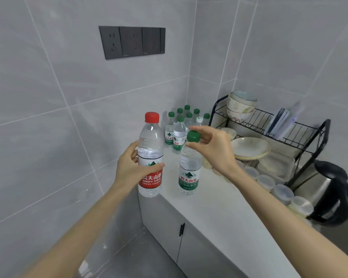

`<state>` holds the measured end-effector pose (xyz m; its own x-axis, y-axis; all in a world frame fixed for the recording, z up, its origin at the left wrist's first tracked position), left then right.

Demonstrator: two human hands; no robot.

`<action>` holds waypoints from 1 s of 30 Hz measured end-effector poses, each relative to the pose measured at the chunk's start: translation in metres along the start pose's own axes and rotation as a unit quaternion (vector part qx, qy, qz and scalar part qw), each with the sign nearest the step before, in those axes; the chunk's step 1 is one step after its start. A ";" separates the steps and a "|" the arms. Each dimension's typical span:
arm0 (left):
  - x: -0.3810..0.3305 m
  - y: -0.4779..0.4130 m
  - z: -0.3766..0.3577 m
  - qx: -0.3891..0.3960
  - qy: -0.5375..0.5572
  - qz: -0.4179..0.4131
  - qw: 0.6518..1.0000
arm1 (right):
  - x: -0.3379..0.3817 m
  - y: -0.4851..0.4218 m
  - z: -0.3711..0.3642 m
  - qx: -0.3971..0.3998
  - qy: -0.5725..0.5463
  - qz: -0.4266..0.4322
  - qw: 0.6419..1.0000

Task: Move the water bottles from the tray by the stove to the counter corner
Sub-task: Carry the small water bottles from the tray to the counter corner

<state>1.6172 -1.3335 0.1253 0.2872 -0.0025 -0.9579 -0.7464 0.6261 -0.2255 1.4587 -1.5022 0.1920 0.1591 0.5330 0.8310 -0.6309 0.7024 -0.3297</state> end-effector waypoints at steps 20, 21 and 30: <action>0.184 -0.261 -0.069 0.120 -0.057 0.054 0.990 | -0.167 -0.207 -0.084 -0.048 0.146 -0.146 0.977; 0.191 -0.271 -0.074 0.120 -0.054 0.058 0.990 | -0.174 -0.215 -0.085 -0.047 0.158 -0.155 0.974; 0.231 -0.321 -0.103 0.114 -0.049 0.060 0.990 | -0.218 -0.240 -0.087 -0.067 0.190 -0.205 0.958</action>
<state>1.8617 -1.6152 -0.0420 0.2700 0.1519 -0.9508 -0.6273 0.7769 -0.0540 1.6413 -1.7457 0.0509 0.6537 0.3154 0.6879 -0.3580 0.9297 -0.0860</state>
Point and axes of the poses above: each hand's wrist, its own y-axis away from the middle knuckle, its own z-axis out of the back of the hand, x = y × z, the point moved 8 cm from there along -y, towards the middle knuckle, and after that the axes turned 6 degrees about -z, right-handed, at the moved point
